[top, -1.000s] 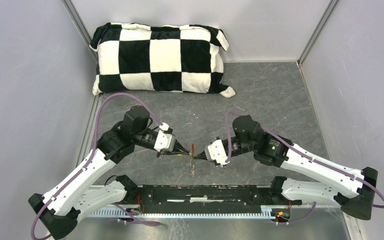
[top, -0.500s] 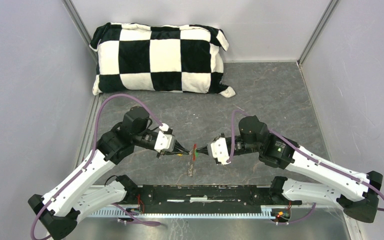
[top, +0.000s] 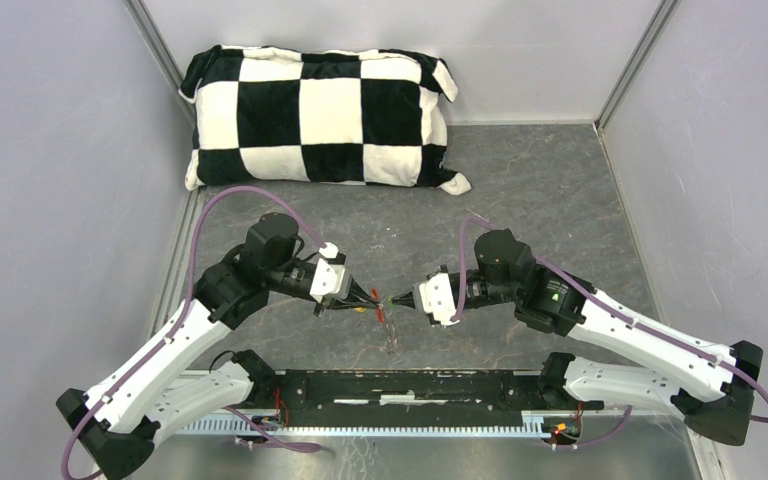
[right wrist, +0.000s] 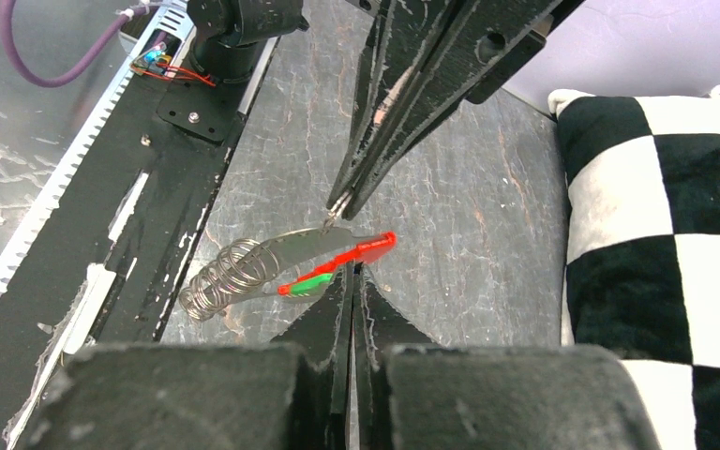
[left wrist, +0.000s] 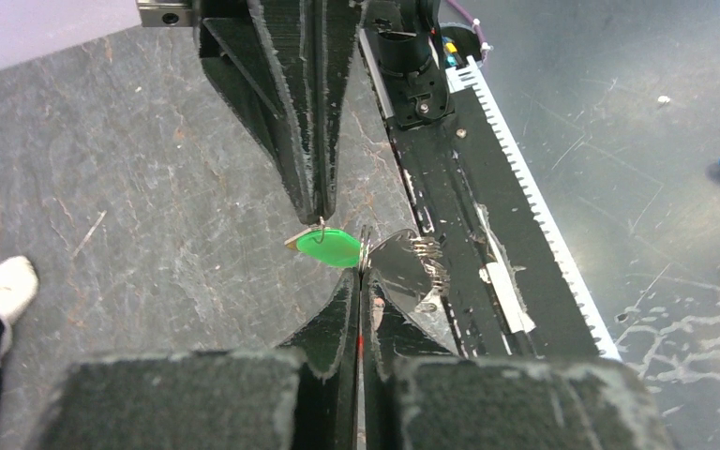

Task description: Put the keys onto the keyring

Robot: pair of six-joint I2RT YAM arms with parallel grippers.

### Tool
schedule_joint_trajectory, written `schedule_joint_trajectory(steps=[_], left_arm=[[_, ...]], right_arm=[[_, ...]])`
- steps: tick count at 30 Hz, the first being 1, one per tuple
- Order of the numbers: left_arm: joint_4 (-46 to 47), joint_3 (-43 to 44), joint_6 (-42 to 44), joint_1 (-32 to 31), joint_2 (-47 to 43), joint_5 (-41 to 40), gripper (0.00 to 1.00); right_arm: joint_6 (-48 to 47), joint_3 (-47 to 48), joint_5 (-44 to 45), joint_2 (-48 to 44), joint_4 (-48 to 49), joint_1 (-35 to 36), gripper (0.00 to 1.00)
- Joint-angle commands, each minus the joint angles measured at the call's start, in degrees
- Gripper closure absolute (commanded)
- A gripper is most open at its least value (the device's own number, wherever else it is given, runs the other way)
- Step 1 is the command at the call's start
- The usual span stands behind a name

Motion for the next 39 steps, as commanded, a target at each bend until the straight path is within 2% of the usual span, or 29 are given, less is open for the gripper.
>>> schedule_joint_trajectory(steps=[1,39], left_arm=[[3.9,-0.4,-4.8,-0.1,-0.9,-0.3,0.98],[4.0,0.5,-5.7,-0.1,1.1,-2.7,0.98]], right_arm=[[-0.4,1.4,-1.7,-0.3,2.4,-0.1,1.0],[-0.4,1.7,-5.4,1.3,3.9,0.0,1.0]])
